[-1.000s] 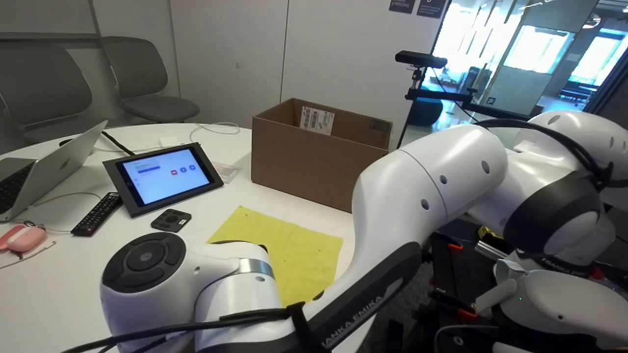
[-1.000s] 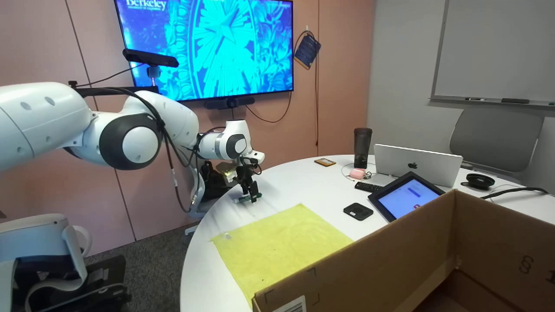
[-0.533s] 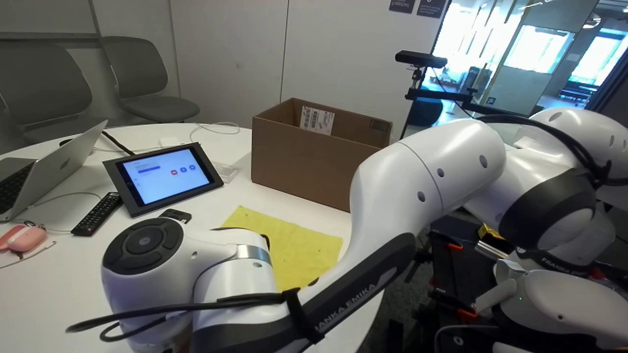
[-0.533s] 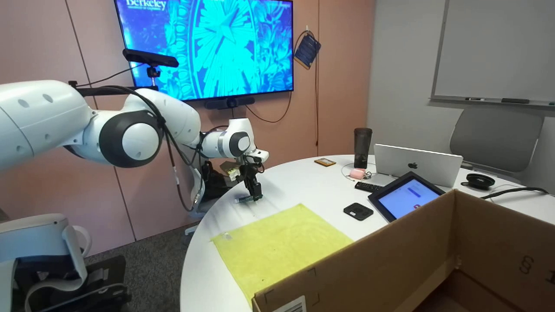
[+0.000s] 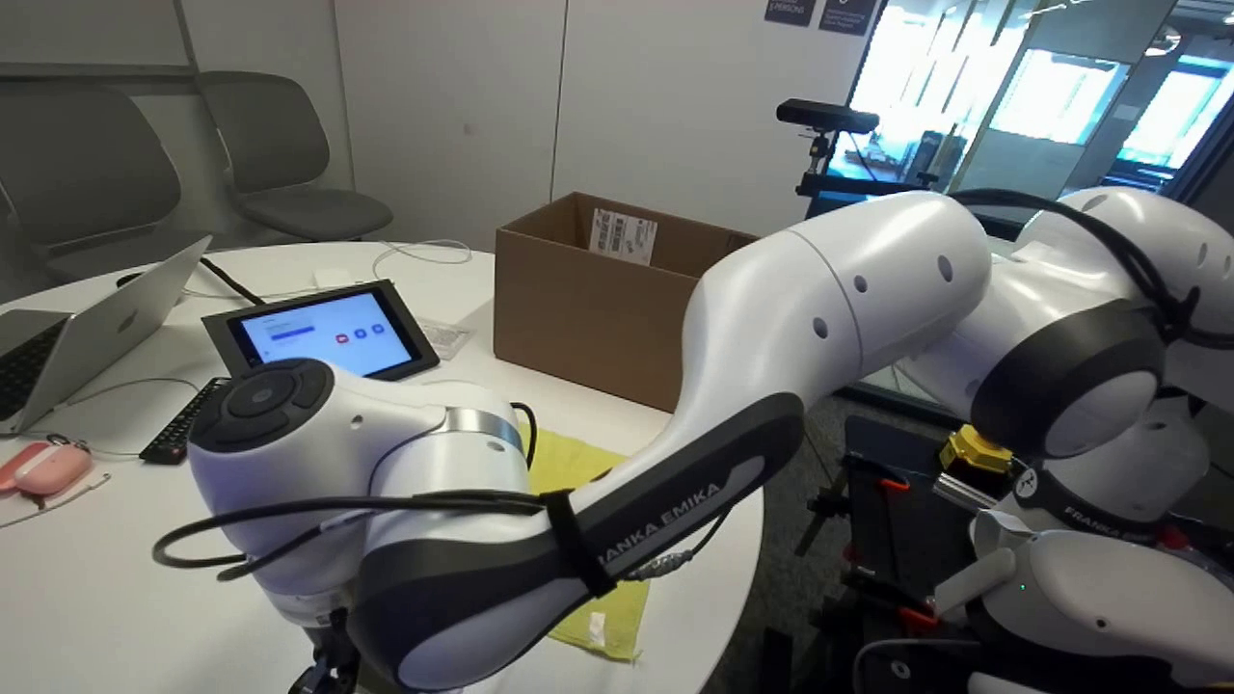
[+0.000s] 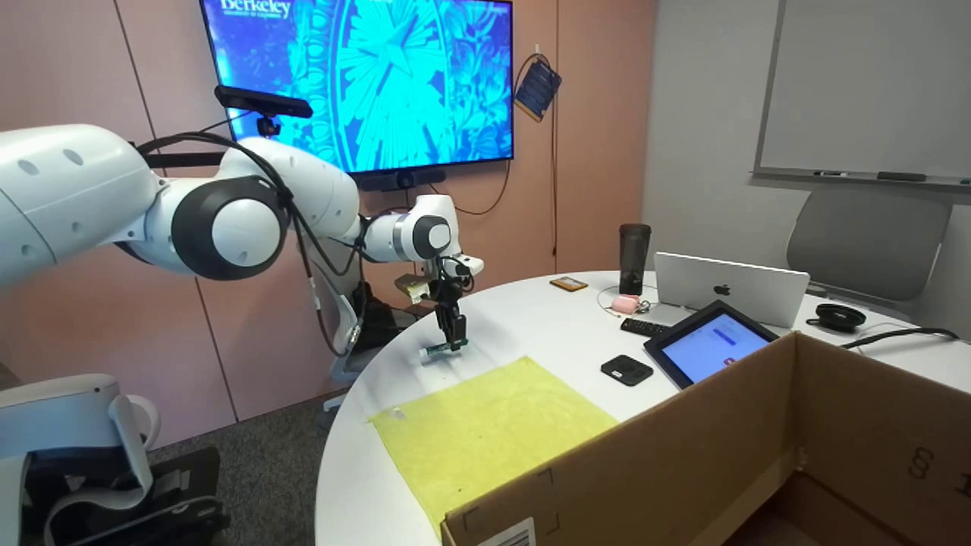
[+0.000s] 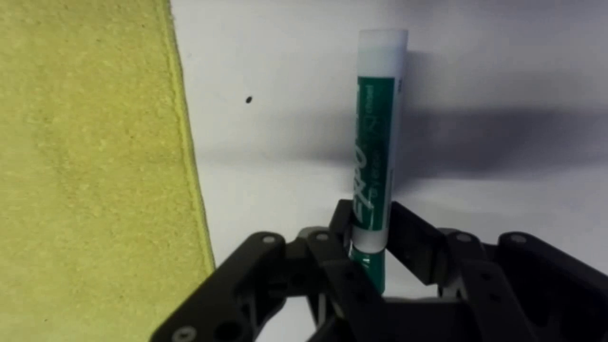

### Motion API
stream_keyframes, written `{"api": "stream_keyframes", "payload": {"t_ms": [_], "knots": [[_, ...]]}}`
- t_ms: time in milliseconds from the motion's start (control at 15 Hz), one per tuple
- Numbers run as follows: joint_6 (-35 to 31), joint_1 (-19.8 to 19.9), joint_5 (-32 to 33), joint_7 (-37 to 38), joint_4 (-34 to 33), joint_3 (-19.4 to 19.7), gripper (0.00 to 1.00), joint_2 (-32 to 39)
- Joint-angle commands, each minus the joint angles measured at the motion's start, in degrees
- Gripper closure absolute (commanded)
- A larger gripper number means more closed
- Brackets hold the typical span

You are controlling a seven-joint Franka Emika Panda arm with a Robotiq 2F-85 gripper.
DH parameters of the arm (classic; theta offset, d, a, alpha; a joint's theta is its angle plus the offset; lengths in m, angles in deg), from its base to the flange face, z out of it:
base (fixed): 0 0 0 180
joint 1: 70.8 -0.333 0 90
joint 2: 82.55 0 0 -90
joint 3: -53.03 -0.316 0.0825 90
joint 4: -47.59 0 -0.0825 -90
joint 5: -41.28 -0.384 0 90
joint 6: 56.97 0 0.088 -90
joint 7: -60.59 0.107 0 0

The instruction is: Pick up the pen, put it on the lime towel, fold the towel, pick up the folded towel and put it in the box.

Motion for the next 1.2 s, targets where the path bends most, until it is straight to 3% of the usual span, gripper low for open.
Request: {"api": "stream_keyframes", "payload": {"t_ms": [0, 667, 1133], "knots": [[3.2, 2.2, -0.6, -2.5, 6.7, -0.6, 0.93, -8.4], [1.7, 12.2, -4.2, -4.7, 30.2, -1.7, 0.93, -27.7], [-1.9, 16.0, -6.7, -7.7, 48.5, -2.4, 0.93, -37.0]]}}
